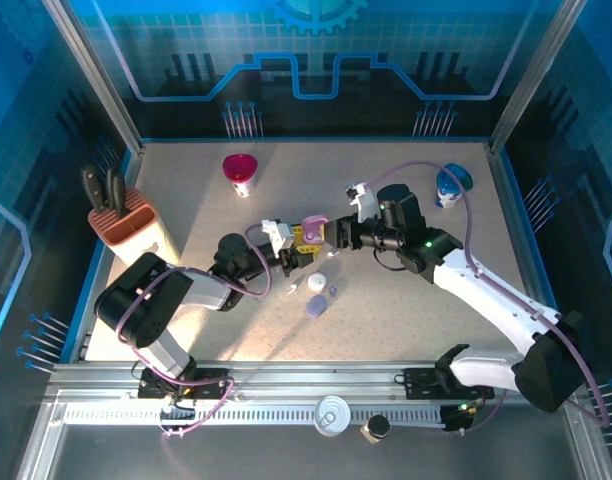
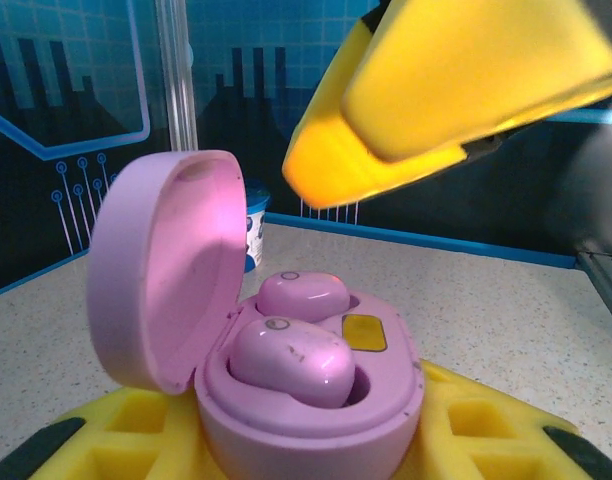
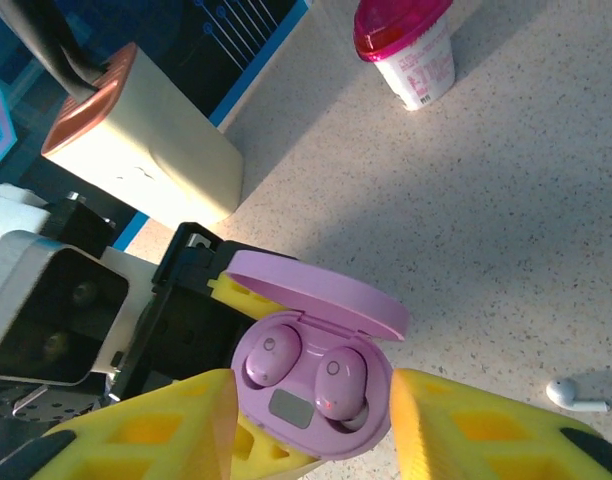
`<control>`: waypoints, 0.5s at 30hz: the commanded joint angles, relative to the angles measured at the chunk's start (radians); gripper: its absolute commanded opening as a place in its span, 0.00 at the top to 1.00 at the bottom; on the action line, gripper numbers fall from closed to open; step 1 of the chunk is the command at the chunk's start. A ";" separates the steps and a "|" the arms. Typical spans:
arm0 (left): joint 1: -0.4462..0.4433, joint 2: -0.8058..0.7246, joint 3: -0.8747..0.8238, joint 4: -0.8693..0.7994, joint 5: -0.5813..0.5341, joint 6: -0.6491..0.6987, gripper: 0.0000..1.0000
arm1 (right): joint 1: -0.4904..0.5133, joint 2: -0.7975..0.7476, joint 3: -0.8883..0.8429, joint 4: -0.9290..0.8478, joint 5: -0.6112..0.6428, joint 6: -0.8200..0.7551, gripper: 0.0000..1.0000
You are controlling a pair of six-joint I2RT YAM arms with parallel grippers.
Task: Insert the wireless bluetooth earbuds into the charging case
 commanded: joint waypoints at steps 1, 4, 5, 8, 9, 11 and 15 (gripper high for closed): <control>0.008 -0.009 -0.021 0.040 0.015 0.070 0.64 | 0.010 -0.012 0.045 0.006 0.015 -0.026 0.52; 0.008 -0.012 -0.036 0.040 0.034 0.119 0.63 | 0.012 0.027 0.094 -0.031 0.046 -0.051 0.46; 0.008 -0.016 -0.041 0.040 0.042 0.130 0.63 | 0.011 0.047 0.114 -0.047 0.057 -0.057 0.45; 0.007 -0.024 -0.044 0.041 0.047 0.131 0.63 | 0.013 0.110 0.177 -0.108 0.079 -0.065 0.45; 0.007 -0.027 -0.043 0.040 0.044 0.122 0.63 | 0.015 0.130 0.197 -0.126 0.084 -0.071 0.44; 0.008 -0.031 -0.037 0.040 0.032 0.093 0.63 | 0.019 0.160 0.220 -0.154 0.088 -0.083 0.43; 0.007 -0.038 -0.022 0.040 0.011 0.036 0.65 | 0.025 0.181 0.235 -0.212 0.106 -0.106 0.40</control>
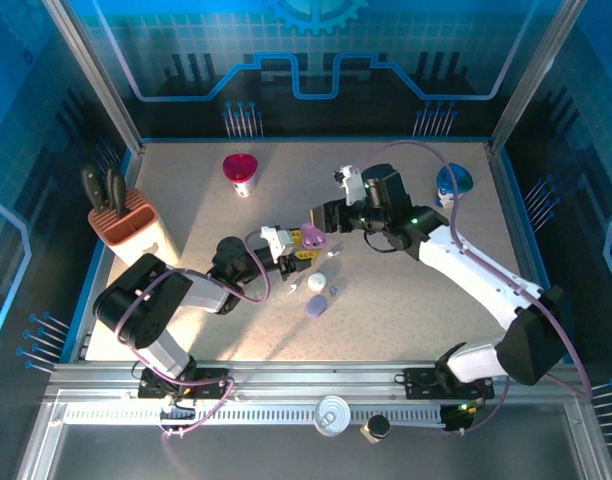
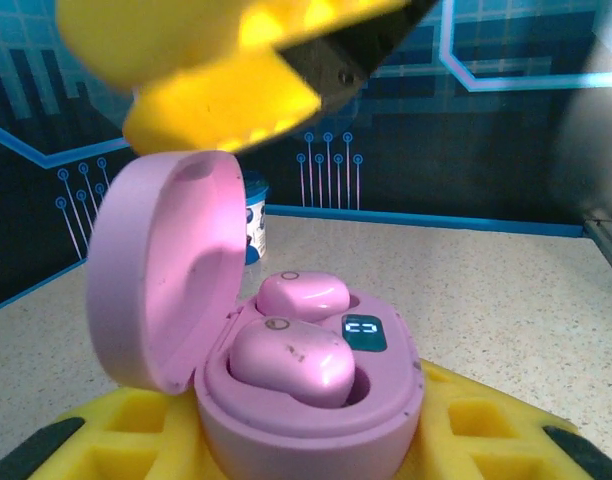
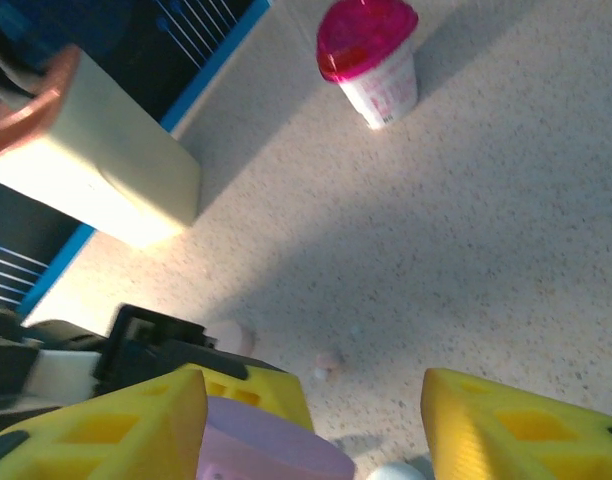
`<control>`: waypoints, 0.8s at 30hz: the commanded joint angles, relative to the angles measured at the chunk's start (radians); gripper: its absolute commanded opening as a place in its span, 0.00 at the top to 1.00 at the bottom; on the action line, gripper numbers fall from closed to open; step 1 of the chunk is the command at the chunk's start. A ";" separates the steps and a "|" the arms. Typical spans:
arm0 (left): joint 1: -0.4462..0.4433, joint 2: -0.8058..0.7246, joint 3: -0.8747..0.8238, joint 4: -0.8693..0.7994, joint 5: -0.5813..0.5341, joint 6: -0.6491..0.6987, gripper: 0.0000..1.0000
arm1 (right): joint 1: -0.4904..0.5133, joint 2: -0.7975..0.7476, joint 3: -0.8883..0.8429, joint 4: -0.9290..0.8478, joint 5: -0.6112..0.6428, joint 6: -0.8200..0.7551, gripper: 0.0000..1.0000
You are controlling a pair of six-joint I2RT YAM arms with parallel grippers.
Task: Insert the wireless bluetooth earbuds into the charging case
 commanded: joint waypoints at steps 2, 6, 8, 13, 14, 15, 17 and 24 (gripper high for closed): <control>0.008 -0.030 0.019 0.033 -0.012 -0.055 0.65 | 0.018 -0.004 0.023 -0.103 0.026 -0.043 0.39; 0.007 -0.028 0.025 0.033 -0.035 -0.074 0.65 | 0.018 -0.064 -0.016 -0.106 0.017 -0.036 0.37; 0.008 -0.025 0.031 0.034 -0.041 -0.089 0.65 | 0.012 -0.090 -0.032 -0.103 0.018 0.000 0.37; 0.008 -0.034 0.046 0.035 -0.024 -0.111 0.64 | -0.048 -0.125 -0.094 -0.038 -0.120 0.214 0.30; 0.007 -0.039 0.048 0.034 -0.023 -0.115 0.64 | -0.063 -0.131 -0.122 0.009 -0.178 0.271 0.28; 0.008 -0.043 0.049 0.034 -0.019 -0.119 0.64 | -0.079 -0.135 -0.152 0.059 -0.235 0.328 0.28; 0.007 -0.052 0.052 0.034 -0.015 -0.127 0.64 | -0.096 -0.141 -0.201 0.148 -0.318 0.416 0.27; 0.004 -0.054 0.071 0.034 0.003 -0.142 0.64 | -0.101 -0.109 -0.297 0.379 -0.465 0.601 0.29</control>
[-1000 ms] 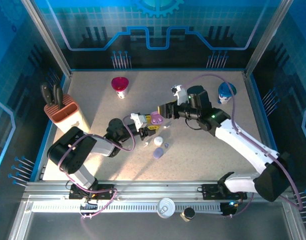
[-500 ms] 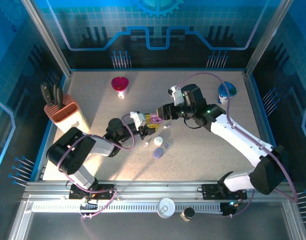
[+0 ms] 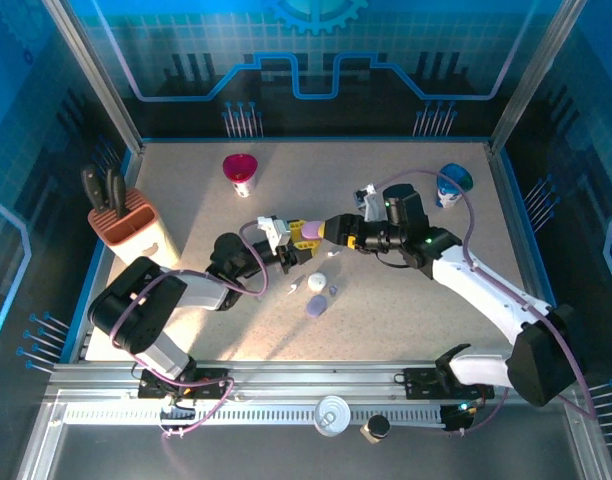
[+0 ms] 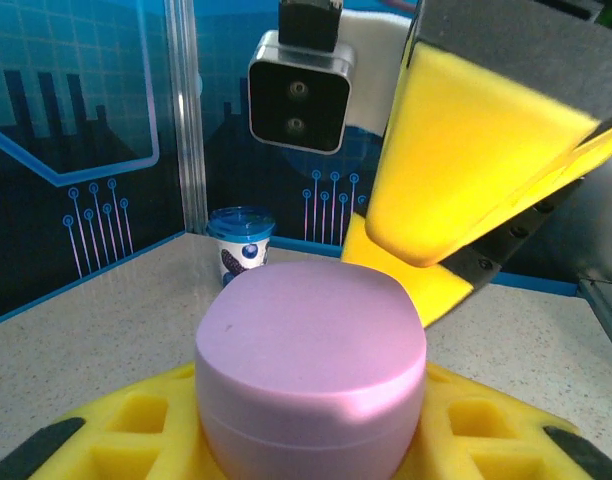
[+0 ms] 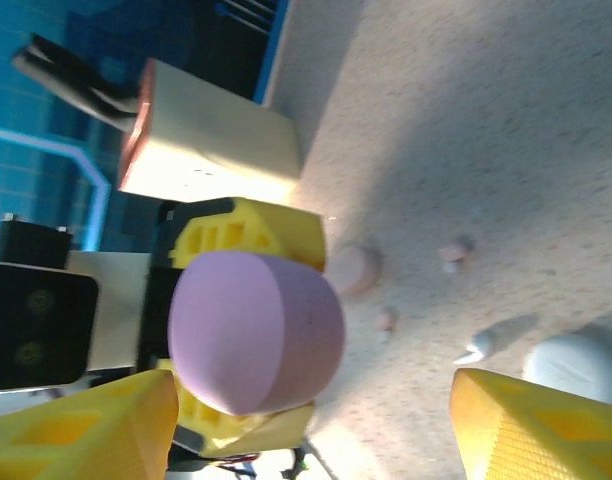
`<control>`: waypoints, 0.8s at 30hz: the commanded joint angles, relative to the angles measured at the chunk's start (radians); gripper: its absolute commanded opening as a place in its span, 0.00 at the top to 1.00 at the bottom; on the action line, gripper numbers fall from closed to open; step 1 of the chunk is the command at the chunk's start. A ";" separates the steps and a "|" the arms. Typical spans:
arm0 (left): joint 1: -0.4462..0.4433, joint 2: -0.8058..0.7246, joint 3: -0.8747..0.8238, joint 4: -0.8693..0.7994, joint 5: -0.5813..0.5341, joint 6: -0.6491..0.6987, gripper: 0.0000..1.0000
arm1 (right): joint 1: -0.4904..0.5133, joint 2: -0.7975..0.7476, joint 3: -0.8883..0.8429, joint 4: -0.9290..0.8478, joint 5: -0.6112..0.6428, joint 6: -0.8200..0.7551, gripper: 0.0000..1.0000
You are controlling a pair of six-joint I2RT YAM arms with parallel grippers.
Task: Insert the wireless bluetooth earbuds into the charging case
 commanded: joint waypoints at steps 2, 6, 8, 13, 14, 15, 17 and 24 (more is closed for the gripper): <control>0.000 -0.018 0.035 0.035 0.034 -0.022 0.64 | -0.004 0.035 -0.064 0.263 -0.142 0.192 0.32; -0.001 -0.021 0.036 0.034 0.042 -0.021 0.64 | -0.007 0.061 -0.086 0.359 -0.161 0.255 0.41; 0.000 -0.024 0.032 0.034 0.046 -0.018 0.64 | -0.011 0.063 -0.087 0.359 -0.159 0.254 0.47; -0.001 -0.025 0.025 0.034 0.057 -0.012 0.64 | -0.023 0.073 -0.099 0.358 -0.154 0.270 0.65; -0.001 -0.025 0.023 0.034 0.059 -0.010 0.63 | -0.024 0.075 -0.099 0.388 -0.154 0.271 0.70; -0.001 -0.024 0.023 0.034 0.061 -0.008 0.63 | -0.024 0.077 -0.101 0.393 -0.154 0.271 0.73; -0.001 -0.024 0.020 0.034 0.060 -0.003 0.63 | -0.025 0.078 -0.103 0.395 -0.154 0.269 0.78; 0.001 -0.030 0.004 0.033 0.055 0.017 0.39 | -0.050 0.091 -0.146 0.463 -0.127 0.268 0.83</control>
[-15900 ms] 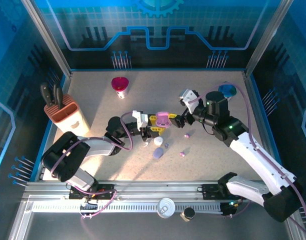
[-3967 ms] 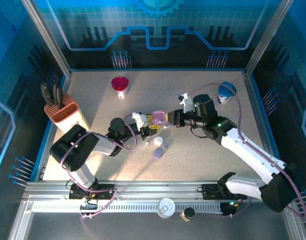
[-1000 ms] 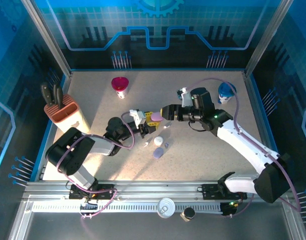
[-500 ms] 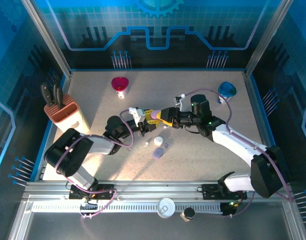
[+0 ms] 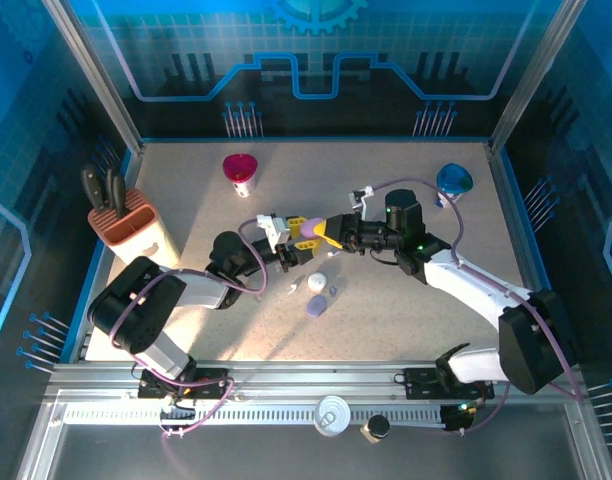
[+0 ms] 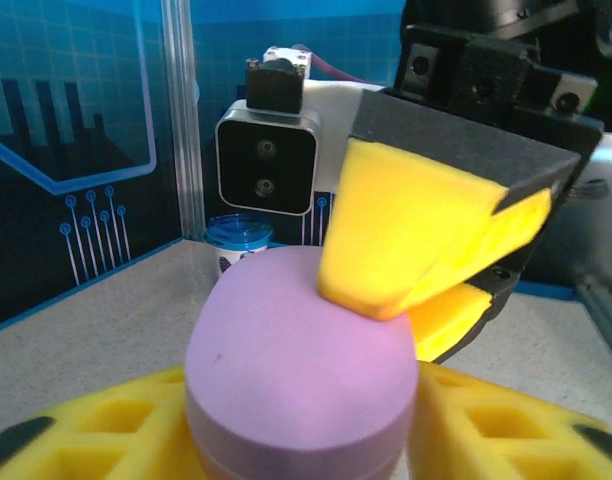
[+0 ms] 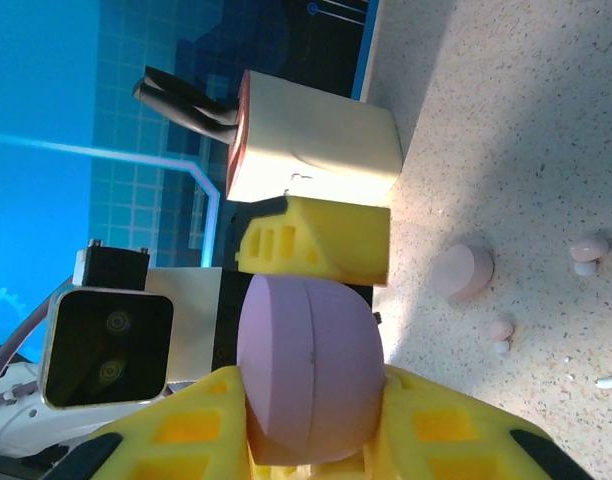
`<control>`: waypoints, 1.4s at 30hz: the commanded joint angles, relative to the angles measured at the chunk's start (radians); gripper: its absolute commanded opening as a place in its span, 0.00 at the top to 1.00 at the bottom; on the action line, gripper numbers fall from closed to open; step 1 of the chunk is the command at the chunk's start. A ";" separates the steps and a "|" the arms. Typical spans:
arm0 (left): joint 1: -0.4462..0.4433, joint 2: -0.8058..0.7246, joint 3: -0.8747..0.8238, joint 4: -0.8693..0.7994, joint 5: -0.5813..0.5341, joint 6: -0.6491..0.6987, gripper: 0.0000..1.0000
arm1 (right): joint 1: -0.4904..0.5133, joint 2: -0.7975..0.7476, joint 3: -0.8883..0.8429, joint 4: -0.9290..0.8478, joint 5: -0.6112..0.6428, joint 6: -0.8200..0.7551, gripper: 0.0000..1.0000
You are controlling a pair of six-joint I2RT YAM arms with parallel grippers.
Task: Insert the wireless bluetooth earbuds into the charging case
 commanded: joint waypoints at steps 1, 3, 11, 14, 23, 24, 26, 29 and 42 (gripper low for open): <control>-0.003 -0.028 -0.009 0.029 0.030 0.023 0.33 | -0.032 0.024 -0.028 0.066 0.028 -0.009 0.83; 0.007 -0.035 -0.017 0.012 0.014 0.012 0.18 | -0.049 0.038 -0.040 0.068 0.043 -0.024 0.83; 0.039 -0.116 -0.038 -0.240 -0.050 0.090 0.01 | -0.107 0.224 -0.024 0.039 0.173 -0.122 0.84; 0.040 -0.164 -0.030 -0.369 -0.052 0.143 0.01 | -0.107 0.327 0.028 0.062 0.217 -0.125 0.85; 0.031 -0.268 -0.007 -0.641 -0.123 0.189 0.01 | -0.091 0.617 0.233 0.041 0.311 -0.145 0.83; 0.029 -0.279 -0.002 -0.675 -0.153 0.183 0.01 | -0.088 0.638 0.256 0.030 0.320 -0.150 0.83; 0.024 -0.295 0.004 -0.730 -0.180 0.183 0.01 | -0.085 0.673 0.295 0.010 0.334 -0.164 0.81; 0.024 -0.311 0.019 -0.810 -0.220 0.161 0.01 | -0.084 0.704 0.354 -0.072 0.362 -0.208 0.70; 0.039 -0.350 0.248 -1.496 -0.576 0.180 0.01 | -0.066 0.420 0.304 -0.283 0.429 -0.525 0.20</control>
